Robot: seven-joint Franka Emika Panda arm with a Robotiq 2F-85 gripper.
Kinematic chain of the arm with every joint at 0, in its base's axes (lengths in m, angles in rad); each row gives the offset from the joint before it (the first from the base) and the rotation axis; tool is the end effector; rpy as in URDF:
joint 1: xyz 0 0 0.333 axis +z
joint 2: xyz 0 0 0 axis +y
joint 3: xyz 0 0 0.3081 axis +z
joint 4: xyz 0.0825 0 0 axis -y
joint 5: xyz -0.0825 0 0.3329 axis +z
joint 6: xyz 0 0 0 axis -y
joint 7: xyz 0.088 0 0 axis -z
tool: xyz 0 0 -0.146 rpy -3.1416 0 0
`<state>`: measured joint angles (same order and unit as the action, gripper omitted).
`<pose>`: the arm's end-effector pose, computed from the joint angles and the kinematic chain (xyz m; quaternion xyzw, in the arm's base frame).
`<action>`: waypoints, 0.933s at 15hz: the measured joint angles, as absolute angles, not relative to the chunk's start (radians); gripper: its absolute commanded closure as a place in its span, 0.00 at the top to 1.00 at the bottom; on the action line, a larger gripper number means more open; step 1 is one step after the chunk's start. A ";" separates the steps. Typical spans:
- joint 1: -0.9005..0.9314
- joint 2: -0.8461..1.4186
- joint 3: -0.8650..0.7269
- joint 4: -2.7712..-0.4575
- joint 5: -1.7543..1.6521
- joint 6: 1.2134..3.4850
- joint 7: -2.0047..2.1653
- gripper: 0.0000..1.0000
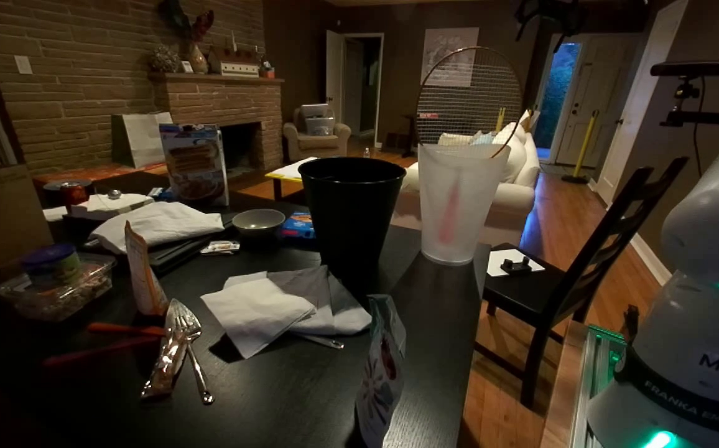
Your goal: Move the racket to the black bin
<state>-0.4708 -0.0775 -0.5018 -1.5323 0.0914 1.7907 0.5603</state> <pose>0.2893 -0.4246 0.6540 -0.7059 0.6865 -0.1719 0.0295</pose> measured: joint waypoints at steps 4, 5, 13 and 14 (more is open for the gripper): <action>-0.471 -0.064 -0.494 -1.530 0.051 1.791 0.712 1.00; -0.470 -0.059 -0.492 -1.530 0.042 1.788 0.769 1.00; -0.454 0.013 -0.465 -1.473 0.124 1.734 1.196 1.00; -0.453 0.033 -0.464 -1.443 0.149 1.722 1.232 1.00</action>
